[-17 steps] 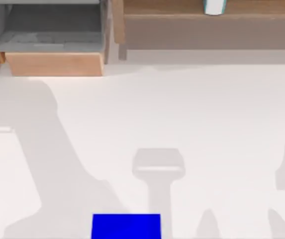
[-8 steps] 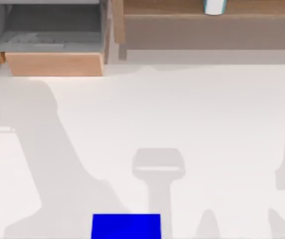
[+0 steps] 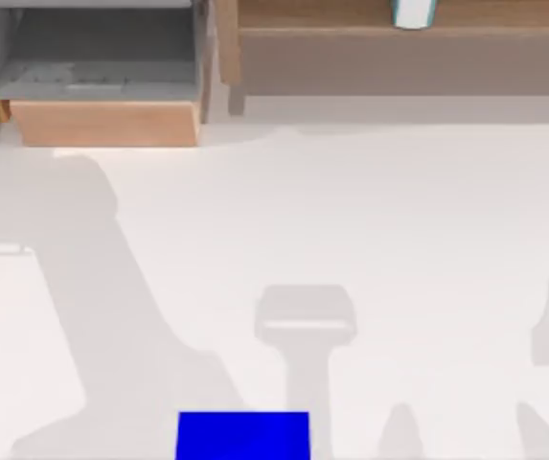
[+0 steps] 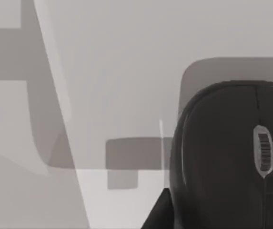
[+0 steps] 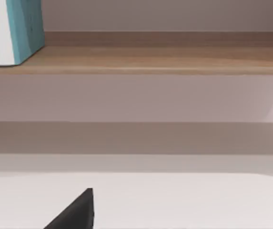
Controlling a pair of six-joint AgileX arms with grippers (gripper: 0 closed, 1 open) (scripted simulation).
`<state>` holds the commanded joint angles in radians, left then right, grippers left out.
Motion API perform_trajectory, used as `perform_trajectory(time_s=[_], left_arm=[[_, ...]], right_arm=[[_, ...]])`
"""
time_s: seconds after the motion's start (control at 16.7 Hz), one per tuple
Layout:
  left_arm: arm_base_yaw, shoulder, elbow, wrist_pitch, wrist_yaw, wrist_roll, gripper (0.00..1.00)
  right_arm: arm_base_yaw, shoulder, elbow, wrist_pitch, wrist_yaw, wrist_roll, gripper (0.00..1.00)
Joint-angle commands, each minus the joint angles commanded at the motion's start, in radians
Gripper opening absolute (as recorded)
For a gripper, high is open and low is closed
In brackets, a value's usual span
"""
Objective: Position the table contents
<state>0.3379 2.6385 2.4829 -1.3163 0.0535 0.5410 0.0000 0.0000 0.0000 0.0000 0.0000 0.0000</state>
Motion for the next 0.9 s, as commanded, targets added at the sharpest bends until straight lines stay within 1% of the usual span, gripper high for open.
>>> perform_trajectory(time_s=[0.24, 0.48, 0.72, 0.9], left_arm=[[0.003, -0.103, -0.067, -0.021, -0.030, -0.052, 0.00], [-0.036, -0.287, -0.174, 0.008, -0.043, -0.156, 0.00], [-0.137, -0.473, -0.324, 0.038, -0.030, -0.313, 0.00], [-0.259, -0.595, -0.475, 0.068, -0.016, -0.463, 0.00]], right_arm=[[0.000, 0.000, 0.000, 0.000, 0.000, 0.000, 1.00], [0.000, 0.000, 0.000, 0.000, 0.000, 0.000, 1.00], [0.000, 0.000, 0.000, 0.000, 0.000, 0.000, 1.00], [0.000, 0.000, 0.000, 0.000, 0.000, 0.000, 1.00]])
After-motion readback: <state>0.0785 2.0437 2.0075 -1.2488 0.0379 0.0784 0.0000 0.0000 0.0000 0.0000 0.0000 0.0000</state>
